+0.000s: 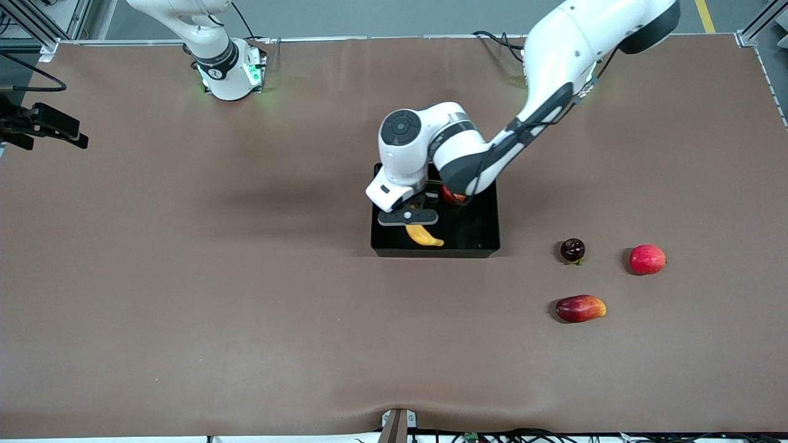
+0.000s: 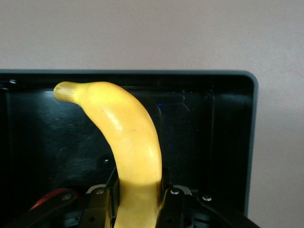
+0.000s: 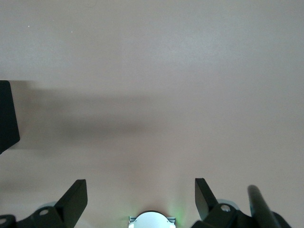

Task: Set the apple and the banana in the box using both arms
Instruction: 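Lower the banana into the box and open the left gripper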

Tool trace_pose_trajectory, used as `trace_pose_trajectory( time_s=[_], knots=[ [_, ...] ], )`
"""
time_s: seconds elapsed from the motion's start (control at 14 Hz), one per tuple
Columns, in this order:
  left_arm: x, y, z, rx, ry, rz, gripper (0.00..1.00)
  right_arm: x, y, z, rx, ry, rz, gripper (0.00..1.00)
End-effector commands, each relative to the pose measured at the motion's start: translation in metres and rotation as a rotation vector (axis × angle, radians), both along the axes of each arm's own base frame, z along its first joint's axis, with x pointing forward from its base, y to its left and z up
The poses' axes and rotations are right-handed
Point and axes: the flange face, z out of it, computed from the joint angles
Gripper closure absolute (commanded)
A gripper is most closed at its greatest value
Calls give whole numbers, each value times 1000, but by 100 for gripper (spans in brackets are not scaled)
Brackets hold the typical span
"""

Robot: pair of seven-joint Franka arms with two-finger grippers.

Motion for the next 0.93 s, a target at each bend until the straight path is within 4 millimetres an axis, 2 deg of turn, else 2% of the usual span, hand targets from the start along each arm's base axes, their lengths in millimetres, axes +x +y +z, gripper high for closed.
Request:
trace_pose_trajectory(
  time_s=[0.0, 0.57, 0.86],
  knots=[
    [2, -10, -14, -19, -46, 4, 100, -1, -4, 1, 4, 3, 3, 0],
    [-9, -23, -73, -34, -62, 0, 100, -1, -4, 0, 5, 11, 3, 0],
    [-8, -20, -84, -28, -63, -2, 100, -1, -3, 0, 11, 11, 4, 0]
  ],
)
